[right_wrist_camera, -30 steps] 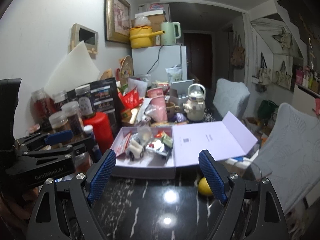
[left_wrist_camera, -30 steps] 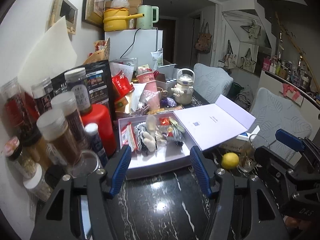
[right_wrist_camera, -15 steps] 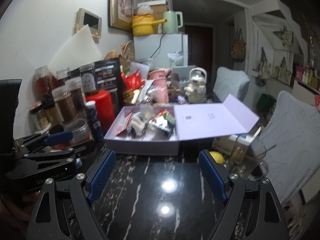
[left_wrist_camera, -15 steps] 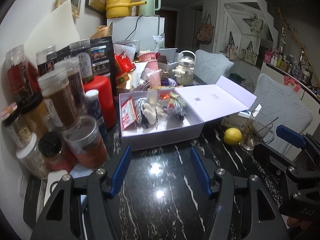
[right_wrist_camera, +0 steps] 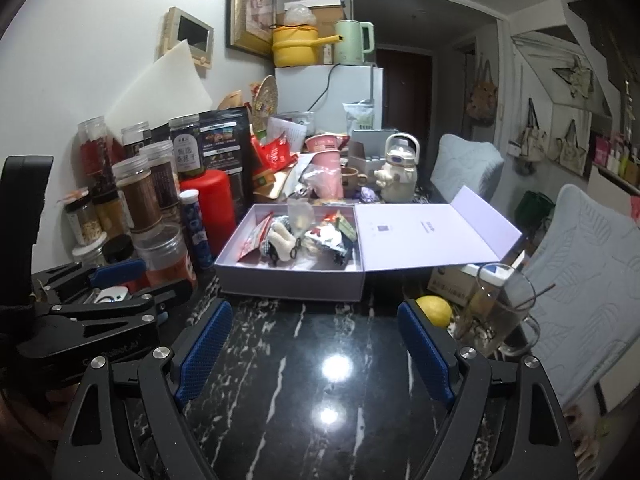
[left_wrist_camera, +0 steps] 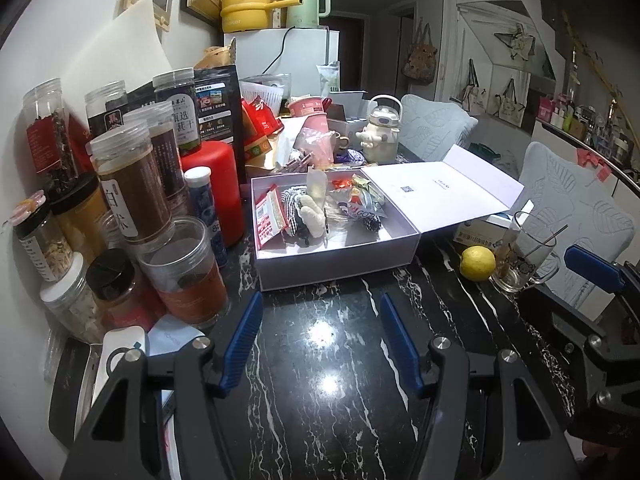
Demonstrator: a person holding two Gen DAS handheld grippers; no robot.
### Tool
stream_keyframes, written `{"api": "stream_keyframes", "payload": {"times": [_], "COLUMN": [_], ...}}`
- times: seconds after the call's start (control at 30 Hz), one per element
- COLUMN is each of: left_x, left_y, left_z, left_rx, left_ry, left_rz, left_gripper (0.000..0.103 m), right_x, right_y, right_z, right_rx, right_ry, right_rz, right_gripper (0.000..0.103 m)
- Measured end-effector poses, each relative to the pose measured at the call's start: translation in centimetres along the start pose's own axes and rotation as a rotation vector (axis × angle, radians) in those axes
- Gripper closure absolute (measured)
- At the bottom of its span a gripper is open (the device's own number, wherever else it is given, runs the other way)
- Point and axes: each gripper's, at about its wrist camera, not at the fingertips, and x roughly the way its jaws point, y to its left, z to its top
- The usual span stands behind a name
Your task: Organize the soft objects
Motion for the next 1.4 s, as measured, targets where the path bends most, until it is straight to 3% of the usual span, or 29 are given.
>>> {"api": "stream_keyframes", "payload": {"times": [0.63,1.4], "left_x": [0.7,1.0], "left_y": [-0.3,-1.3], "left_z": [0.2,-0.3], "left_rx": [0.018,0.041], "left_ry": [0.006,0.025], "left_rz": [0.047,0.034], "left_gripper": [0.043,0.043], "right_x": [1.1,1.6], "right_y": [-0.7,-1.8], "right_z": [0.0,-0.8], "right_rx": [0.022,0.057], "right_ry": [0.018,0.041], "right_rz": [-0.002,0.009], "right_gripper": [0.017,0.017]}}
